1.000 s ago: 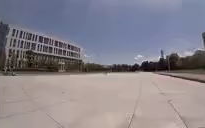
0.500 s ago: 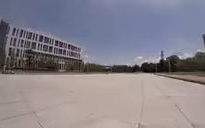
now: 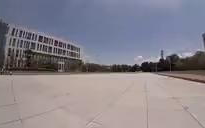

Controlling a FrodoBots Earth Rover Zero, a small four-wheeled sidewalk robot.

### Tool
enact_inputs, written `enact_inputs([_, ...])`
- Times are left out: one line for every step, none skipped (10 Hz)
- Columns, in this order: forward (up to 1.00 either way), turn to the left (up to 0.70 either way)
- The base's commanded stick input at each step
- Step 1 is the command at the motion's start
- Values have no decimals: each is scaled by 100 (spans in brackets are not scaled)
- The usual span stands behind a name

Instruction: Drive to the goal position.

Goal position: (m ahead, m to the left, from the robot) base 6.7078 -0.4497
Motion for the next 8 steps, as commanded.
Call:
enact_inputs([50,0])
enact_inputs([50,0])
enact_inputs([50,0])
enact_inputs([50,0])
enact_inputs([50,0])
enact_inputs([50,0])
enact_inputs([50,0])
enact_inputs([50,0])
